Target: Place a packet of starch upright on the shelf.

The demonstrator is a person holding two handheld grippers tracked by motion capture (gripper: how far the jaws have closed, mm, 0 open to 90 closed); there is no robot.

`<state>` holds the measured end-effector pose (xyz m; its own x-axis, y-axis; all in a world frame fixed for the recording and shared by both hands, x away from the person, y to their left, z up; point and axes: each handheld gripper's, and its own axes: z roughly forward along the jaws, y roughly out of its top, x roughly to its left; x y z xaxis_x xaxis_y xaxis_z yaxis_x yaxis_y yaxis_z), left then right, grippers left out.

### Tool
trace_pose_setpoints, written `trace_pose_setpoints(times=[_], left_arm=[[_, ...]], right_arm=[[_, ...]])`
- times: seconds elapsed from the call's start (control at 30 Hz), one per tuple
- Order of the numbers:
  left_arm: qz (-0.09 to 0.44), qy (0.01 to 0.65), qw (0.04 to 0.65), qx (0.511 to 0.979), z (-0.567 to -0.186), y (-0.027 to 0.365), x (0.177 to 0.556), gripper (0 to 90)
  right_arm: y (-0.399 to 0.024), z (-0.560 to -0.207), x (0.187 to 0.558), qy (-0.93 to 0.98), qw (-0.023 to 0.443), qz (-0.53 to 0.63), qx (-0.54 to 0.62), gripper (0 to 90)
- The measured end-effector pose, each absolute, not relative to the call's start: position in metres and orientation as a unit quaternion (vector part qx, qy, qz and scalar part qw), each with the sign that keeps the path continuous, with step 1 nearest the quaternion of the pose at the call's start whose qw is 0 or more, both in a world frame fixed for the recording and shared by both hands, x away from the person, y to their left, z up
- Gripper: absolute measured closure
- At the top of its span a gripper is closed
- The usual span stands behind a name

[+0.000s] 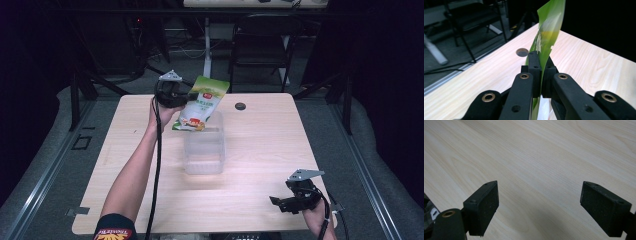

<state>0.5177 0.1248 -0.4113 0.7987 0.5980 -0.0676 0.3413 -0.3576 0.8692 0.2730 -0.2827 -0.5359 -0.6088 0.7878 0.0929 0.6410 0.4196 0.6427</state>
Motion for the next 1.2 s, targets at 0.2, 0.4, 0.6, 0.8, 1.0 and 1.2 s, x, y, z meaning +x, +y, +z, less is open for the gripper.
trace_pose_setpoints(times=[0.2,0.4,0.6,0.8,1.0,1.2], left_arm=[[0.12,0.301,0.48,0.815,-0.423,0.122,0.524,88.9],[0.105,0.316,0.462,0.822,-0.439,0.121,0.528,88.6],[0.095,0.315,0.473,0.817,-0.441,0.122,0.526,86.3],[0.093,0.316,0.461,0.824,-0.436,0.119,0.529,84.9],[0.074,0.326,0.461,0.822,-0.436,0.113,0.534,72.1],[0.077,0.341,0.448,0.823,-0.434,0.102,0.539,52.2]], right_arm=[[-0.284,-0.536,0.273,0.835,0.11,0.328,0.428,14.8],[-0.285,-0.536,0.273,0.836,0.108,0.327,0.427,14.8],[-0.284,-0.536,0.273,0.837,0.107,0.326,0.426,14.9],[-0.284,-0.535,0.273,0.836,0.108,0.328,0.426,14.9],[-0.285,-0.536,0.273,0.835,0.107,0.329,0.427,14.9],[-0.285,-0.536,0.274,0.836,0.108,0.327,0.428,14.9]])
